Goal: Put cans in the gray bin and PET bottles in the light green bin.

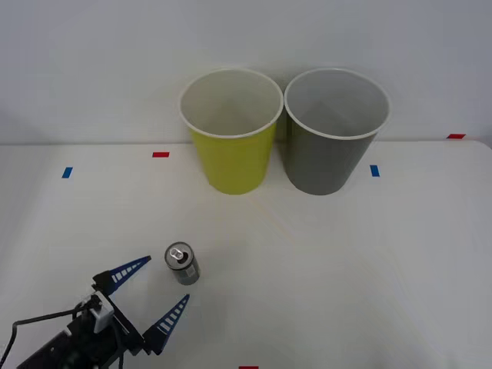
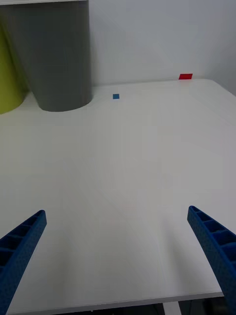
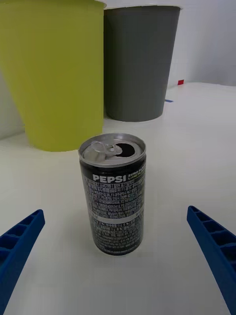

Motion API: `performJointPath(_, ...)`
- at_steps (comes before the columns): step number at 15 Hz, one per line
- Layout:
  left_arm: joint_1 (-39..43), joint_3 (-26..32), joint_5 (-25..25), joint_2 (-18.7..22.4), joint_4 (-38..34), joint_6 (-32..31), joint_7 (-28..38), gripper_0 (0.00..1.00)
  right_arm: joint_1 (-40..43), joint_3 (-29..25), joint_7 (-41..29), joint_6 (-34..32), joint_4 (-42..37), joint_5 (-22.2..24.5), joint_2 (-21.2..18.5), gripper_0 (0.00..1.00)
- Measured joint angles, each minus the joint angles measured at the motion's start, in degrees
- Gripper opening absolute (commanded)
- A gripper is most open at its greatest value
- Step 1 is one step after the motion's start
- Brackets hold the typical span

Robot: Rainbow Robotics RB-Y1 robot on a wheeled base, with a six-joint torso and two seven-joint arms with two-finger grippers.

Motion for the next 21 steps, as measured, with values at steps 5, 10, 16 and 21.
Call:
performJointPath(5,-6.97,-5.42,4.32,0.02,1.72,0.01,-0.55,1.0,0.0,0.0,0.0,0.0,0.0,0.0,0.0,1.0)
performJointPath(10,-9.23,-5.77,5.08,-0.71,1.96,1.51,-0.74,1.0,0.0,0.0,0.0,0.0,0.0,0.0,0.0,1.0)
performJointPath(16,-10.4,-5.75,5.07,-3.42,2.84,2.85,-0.83,1.0,0.0,0.0,0.0,0.0,0.0,0.0,0.0,1.0)
performJointPath(21,-10.58,-5.74,4.96,-3.86,2.85,3.51,-0.84,0.51,0.0,0.0,0.0,0.0,0.0,0.0,0.0,1.0)
